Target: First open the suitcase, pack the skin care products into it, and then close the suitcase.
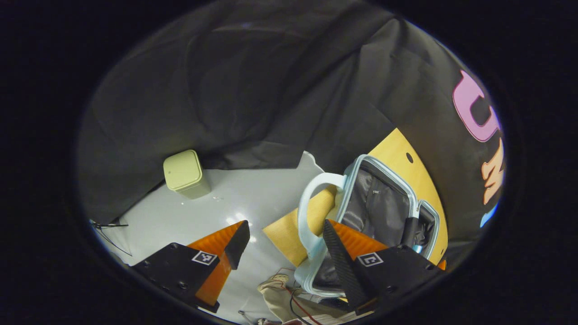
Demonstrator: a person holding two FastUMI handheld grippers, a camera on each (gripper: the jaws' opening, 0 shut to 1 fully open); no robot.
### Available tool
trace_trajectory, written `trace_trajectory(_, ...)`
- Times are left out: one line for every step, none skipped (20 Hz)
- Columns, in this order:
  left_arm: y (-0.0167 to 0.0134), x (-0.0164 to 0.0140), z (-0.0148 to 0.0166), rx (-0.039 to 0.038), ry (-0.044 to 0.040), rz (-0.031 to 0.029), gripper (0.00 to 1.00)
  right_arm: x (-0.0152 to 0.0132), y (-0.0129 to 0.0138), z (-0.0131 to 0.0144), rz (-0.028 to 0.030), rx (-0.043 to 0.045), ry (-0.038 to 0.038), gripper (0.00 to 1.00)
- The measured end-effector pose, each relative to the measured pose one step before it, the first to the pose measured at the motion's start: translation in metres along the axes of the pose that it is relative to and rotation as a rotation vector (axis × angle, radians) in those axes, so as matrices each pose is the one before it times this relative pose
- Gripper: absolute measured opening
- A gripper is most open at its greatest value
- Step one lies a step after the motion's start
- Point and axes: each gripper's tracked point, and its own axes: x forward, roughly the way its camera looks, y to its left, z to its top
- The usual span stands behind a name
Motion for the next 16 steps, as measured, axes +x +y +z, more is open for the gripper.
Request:
trace_trajectory(0.00118, 0.00929, 0.00162, -0.02043, 0.01266, -0.00045, 0.96, -0.00604, -0.01176, 0.00354, -0.02956, 0.00380, -0.01096, 0.98)
trace_trajectory(-0.00284, 0.01005, -0.00066, -0.02245, 0.01090, -0.01201, 0.96, -0.00451, -0.01163, 0.00213, -0.02988, 0.00265, -0.00835, 0.98)
trace_trajectory(-0.00337, 0.00758, -0.00051, -0.02303, 0.01242, -0.01263, 0.96, -0.00525, -0.01222, 0.00246, -0.03063, 0.00075, -0.00705, 0.98)
trace_trajectory(-0.00274, 0.00789, -0.00291, -0.01637, 0.01305, -0.00990, 0.95, -0.00436, -0.01200, 0.00101, -0.03106, -0.00043, -0.00553, 0.98)
trace_trajectory(0.00003, 0.00619, -0.00047, -0.01351, 0.01104, 0.00038, 0.95, -0.00490, -0.01124, 0.00153, -0.02777, -0.00020, -0.00411, 0.98)
trace_trajectory(-0.00107, 0.00488, -0.00036, -0.01141, 0.01008, -0.00365, 0.93, -0.00448, -0.00954, 0.00001, -0.02366, 0.00150, -0.00241, 0.98)
trace_trajectory(-0.00236, 0.00285, -0.00105, -0.00555, 0.00646, -0.00640, 0.91, -0.00436, -0.00790, 0.00036, -0.02020, 0.00423, -0.00264, 0.98)
trace_trajectory(-0.00132, 0.00292, 0.00103, 0.00075, 0.00209, 0.00328, 0.88, -0.00257, -0.00705, 0.00049, -0.01590, 0.00492, -0.00213, 0.98)
trace_trajectory(0.00063, 0.00367, 0.00064, 0.00428, 0.00349, 0.00865, 0.71, -0.00289, -0.00587, -0.00018, -0.01081, 0.00583, 0.00383, 0.98)
trace_trajectory(-0.00054, 0.00304, -0.00067, 0.00366, 0.00548, 0.00496, 0.60, -0.00372, -0.00330, -0.00131, -0.00612, 0.00369, 0.00314, 0.98)
trace_trajectory(-0.00252, 0.00166, -0.00033, -0.00091, 0.00907, -0.00430, 0.48, -0.00204, -0.00281, -0.00023, -0.00380, 0.00033, -0.00132, 0.98)
trace_trajectory(-0.00373, 0.00174, -0.00134, -0.00106, 0.00823, -0.00645, 0.35, -0.00180, -0.00263, -0.00037, -0.00343, -0.00370, -0.00163, 0.98)
trace_trajectory(-0.00177, -0.00049, -0.00139, 0.00333, 0.00972, 0.00416, 0.22, -0.00129, -0.00193, 0.00023, -0.00164, -0.00483, -0.00120, 0.98)
trace_trajectory(-0.00101, 0.00165, -0.00003, 0.01507, 0.00284, 0.00649, 0.16, -0.00132, -0.00039, -0.00140, -0.00106, -0.00420, -0.00003, 0.98)
trace_trajectory(-0.00041, -0.00389, 0.00125, 0.01102, -0.00342, 0.00283, 0.10, -0.00140, -0.00058, -0.00008, -0.00022, -0.00254, -0.00040, 0.98)
trace_trajectory(-0.00252, -0.00129, 0.00064, 0.01007, -0.00095, 0.00238, 0.09, -0.00091, -0.00124, -0.00081, 0.00090, -0.00002, 0.00076, 0.98)
